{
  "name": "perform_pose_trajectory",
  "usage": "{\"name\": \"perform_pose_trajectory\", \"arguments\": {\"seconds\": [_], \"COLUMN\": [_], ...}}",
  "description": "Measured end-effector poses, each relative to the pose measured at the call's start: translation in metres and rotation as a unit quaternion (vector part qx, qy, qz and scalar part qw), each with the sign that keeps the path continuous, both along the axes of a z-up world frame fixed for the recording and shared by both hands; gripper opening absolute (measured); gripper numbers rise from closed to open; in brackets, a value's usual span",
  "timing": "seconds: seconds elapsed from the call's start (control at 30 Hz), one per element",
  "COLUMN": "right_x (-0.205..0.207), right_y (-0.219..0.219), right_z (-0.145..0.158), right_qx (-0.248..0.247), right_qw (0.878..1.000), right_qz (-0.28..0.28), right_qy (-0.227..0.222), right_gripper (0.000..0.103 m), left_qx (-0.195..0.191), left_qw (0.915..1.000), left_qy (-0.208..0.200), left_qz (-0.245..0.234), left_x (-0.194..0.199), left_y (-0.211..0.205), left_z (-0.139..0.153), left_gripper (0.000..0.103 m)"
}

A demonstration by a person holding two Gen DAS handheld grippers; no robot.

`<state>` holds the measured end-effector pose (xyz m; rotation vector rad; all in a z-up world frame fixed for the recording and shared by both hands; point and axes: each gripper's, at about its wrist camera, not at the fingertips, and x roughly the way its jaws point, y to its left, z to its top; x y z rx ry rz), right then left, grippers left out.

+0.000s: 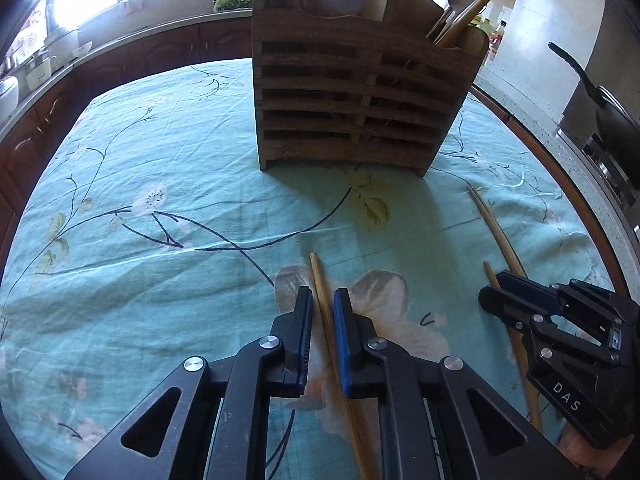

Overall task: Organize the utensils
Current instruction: 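Grasp a wooden chopstick with the left tool while the right tool grasps another wooden chopstick, then lift both held chopsticks and carry them over the wooden holder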

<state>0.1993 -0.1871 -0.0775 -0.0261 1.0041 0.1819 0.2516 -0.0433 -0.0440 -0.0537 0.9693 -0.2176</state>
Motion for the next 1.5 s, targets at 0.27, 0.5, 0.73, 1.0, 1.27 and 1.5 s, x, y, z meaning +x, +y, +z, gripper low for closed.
{"name": "perform_pose_trajectory", "arguments": {"seconds": [0.27,0.5,0.73,1.0,1.27,1.5], "right_x": [-0.004,-0.023,-0.042,-0.055,-0.065,-0.070], "right_y": [-0.013,-0.017,-0.018,-0.021,-0.025,-0.026], "right_z": [0.005,0.041,0.076,0.096,0.118,0.139], "right_qx": [0.053,0.101,0.126,0.144,0.156,0.158], "right_qw": [0.998,0.994,0.989,0.984,0.979,0.974], "right_qz": [-0.019,-0.020,-0.018,-0.019,-0.020,-0.018], "right_qy": [0.002,-0.037,-0.076,-0.102,-0.131,-0.161], "right_gripper": [0.006,0.005,0.005,0.005,0.005,0.005], "left_qx": [-0.044,-0.108,-0.156,-0.185,-0.212,-0.220], "left_qw": [0.9990,0.9938,0.9863,0.9804,0.9724,0.9663], "left_qy": [0.003,-0.022,-0.052,-0.067,-0.097,-0.133], "left_qz": [0.003,0.013,0.017,0.009,0.010,0.011], "left_x": [-0.015,-0.048,-0.086,-0.116,-0.134,-0.151], "left_y": [0.015,0.043,0.071,0.090,0.105,0.115], "left_z": [0.003,0.033,0.065,0.085,0.106,0.123], "left_gripper": [0.003,0.003,0.003,0.003,0.003,0.003]}}
